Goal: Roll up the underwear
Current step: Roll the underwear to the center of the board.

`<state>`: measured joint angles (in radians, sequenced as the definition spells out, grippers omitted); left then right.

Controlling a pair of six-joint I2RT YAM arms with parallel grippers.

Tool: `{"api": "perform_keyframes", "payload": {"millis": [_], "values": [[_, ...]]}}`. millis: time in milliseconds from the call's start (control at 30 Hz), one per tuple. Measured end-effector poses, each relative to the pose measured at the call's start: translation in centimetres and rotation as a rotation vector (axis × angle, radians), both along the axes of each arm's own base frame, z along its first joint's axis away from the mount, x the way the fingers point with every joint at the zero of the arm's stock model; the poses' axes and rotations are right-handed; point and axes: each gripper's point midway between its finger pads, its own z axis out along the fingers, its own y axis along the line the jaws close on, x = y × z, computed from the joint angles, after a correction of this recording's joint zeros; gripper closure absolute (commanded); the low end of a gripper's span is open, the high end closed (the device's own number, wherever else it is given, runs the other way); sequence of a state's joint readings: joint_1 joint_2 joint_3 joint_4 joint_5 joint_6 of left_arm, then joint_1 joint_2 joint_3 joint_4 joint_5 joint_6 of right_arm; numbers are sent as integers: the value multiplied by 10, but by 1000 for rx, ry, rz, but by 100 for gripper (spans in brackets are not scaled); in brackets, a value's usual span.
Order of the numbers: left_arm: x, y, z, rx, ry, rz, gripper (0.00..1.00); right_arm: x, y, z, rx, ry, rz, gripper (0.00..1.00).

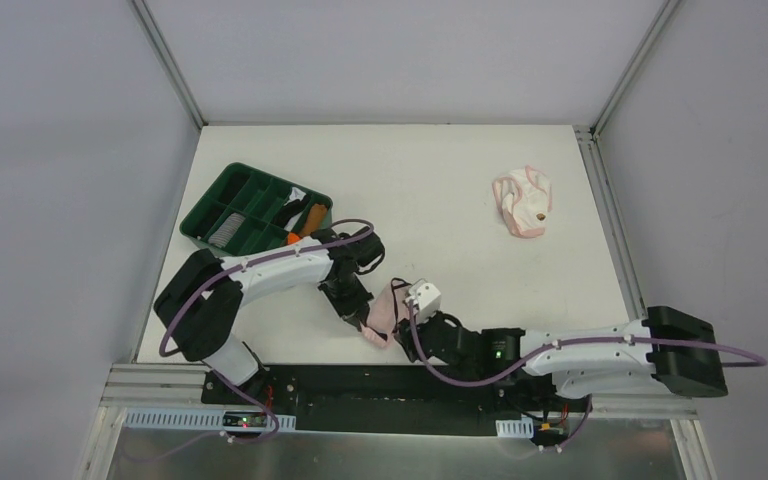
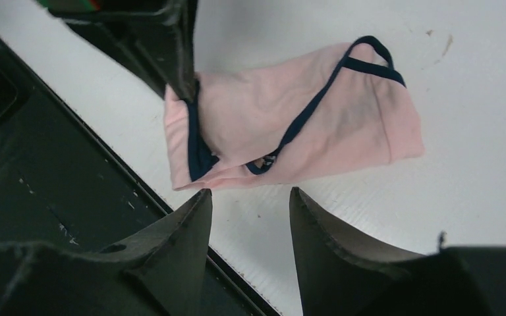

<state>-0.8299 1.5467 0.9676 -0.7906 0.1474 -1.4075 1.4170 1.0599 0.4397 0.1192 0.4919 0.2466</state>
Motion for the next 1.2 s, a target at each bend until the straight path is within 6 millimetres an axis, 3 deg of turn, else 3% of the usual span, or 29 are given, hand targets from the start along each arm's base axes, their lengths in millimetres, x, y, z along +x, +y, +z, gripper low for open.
{"api": "perform_keyframes", "payload": {"millis": [333,667,867,1200], "values": [[-9,5,-6,74,92,-36,100,-36,58,-5,-106,-208,173,51],[-15,10,-9,99,128,-50,100,-41,85,-19,-189,-284,219,53],[-14,12,-10,105,136,-48,100,-36,92,-34,-248,-316,216,64],[-13,13,-10,105,137,-42,100,-27,89,-43,-283,-347,154,100]]}}
